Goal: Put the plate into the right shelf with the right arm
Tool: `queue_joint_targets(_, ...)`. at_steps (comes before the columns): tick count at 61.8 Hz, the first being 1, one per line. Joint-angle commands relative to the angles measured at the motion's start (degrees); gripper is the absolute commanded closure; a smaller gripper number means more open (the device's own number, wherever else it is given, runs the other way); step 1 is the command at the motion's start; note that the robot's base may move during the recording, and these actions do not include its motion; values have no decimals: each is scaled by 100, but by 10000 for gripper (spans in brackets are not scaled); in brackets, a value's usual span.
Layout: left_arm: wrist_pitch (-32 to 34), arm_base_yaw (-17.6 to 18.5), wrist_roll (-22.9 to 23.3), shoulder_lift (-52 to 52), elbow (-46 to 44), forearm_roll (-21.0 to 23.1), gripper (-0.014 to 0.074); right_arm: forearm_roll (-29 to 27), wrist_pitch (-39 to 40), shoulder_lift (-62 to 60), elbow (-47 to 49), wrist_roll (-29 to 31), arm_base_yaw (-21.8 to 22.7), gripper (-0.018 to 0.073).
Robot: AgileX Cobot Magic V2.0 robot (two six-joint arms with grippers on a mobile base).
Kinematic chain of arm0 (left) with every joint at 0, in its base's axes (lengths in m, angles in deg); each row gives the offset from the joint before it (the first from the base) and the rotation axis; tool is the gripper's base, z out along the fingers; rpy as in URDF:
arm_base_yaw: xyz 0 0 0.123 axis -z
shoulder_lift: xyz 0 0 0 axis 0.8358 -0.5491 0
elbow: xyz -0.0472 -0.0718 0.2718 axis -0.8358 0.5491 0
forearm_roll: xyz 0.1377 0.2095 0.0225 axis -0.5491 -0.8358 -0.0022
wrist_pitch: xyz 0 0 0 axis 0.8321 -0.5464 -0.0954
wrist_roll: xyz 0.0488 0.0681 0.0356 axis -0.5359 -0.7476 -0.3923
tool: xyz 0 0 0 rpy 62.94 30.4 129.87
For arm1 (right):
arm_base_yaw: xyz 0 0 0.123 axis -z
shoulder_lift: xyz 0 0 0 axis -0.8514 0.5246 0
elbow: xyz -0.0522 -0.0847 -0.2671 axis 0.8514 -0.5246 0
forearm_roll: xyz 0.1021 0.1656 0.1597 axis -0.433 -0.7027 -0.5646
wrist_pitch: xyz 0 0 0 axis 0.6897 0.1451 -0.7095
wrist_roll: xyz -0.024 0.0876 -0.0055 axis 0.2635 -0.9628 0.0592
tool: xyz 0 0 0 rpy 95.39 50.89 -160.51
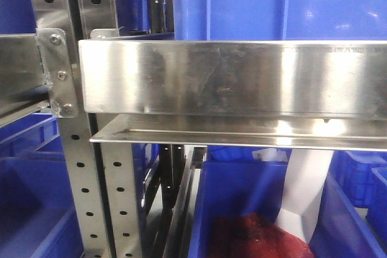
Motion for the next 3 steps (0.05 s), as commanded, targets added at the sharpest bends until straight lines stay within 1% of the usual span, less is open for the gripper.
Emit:
queue_joint_targets(1, 479, 9, 16, 40, 45, 45, 643, 54, 578, -77, 23, 7, 5, 530)
queue_joint_targets(3, 479, 9, 16, 40, 45, 45, 643, 54, 578, -77, 23, 7, 5, 530)
